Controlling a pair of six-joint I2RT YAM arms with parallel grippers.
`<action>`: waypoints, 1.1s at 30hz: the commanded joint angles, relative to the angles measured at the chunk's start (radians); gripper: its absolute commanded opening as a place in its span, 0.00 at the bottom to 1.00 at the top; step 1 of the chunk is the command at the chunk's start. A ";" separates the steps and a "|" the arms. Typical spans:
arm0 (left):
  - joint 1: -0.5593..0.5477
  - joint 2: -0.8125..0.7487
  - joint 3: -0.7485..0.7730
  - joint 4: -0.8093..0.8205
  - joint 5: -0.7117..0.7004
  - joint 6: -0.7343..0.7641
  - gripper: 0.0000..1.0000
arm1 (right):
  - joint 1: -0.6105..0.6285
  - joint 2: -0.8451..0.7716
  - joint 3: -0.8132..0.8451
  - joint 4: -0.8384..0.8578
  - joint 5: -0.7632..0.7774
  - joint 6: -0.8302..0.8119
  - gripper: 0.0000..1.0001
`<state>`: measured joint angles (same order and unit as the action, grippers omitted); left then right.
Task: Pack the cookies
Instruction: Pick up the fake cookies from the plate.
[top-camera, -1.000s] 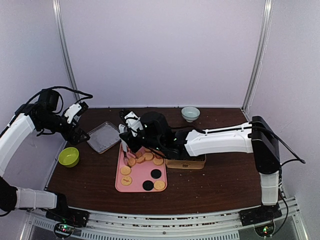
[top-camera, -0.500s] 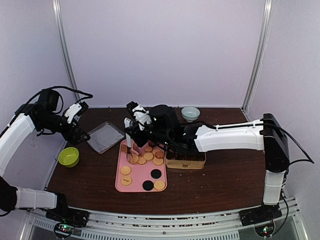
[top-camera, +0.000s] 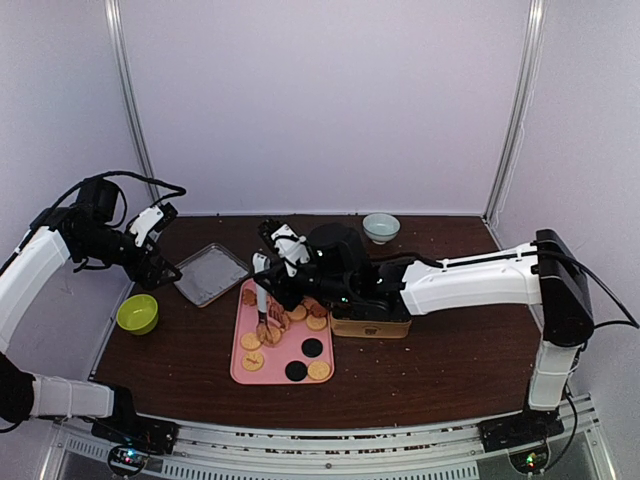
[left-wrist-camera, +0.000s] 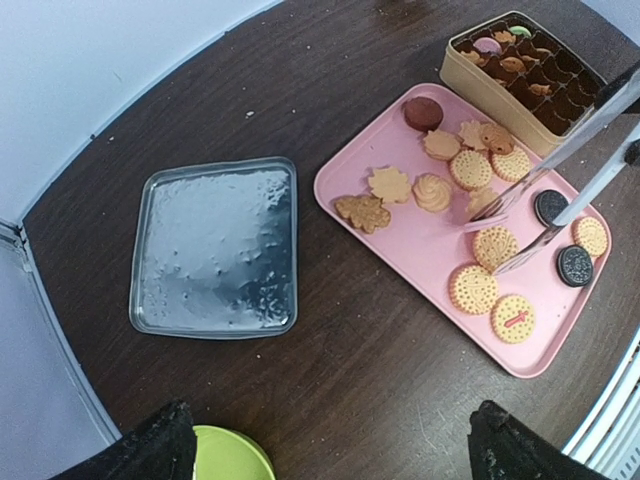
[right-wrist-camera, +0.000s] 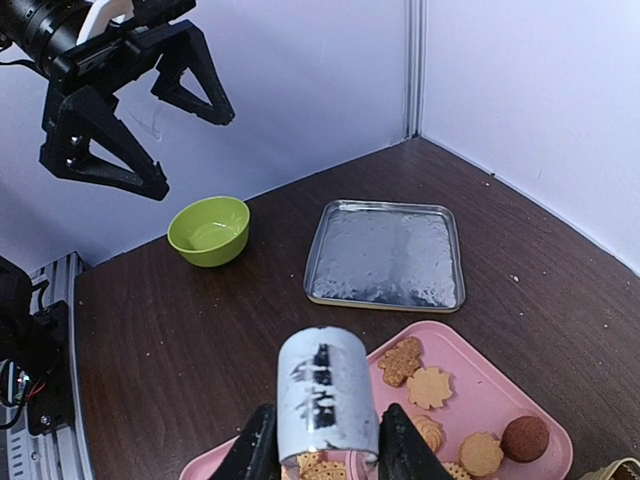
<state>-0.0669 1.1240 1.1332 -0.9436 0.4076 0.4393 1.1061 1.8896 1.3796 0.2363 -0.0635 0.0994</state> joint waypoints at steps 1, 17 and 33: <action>0.007 0.002 0.009 0.008 0.032 0.012 0.97 | 0.009 -0.052 -0.012 0.034 -0.001 0.017 0.31; 0.008 0.001 0.020 -0.006 0.042 0.021 0.97 | -0.035 -0.039 0.044 -0.005 -0.070 0.027 0.37; 0.007 0.007 0.022 -0.013 0.055 0.025 0.97 | -0.052 -0.043 0.053 0.020 -0.059 0.047 0.36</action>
<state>-0.0669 1.1240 1.1332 -0.9550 0.4397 0.4477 1.0657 1.8847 1.3945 0.2192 -0.1268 0.1360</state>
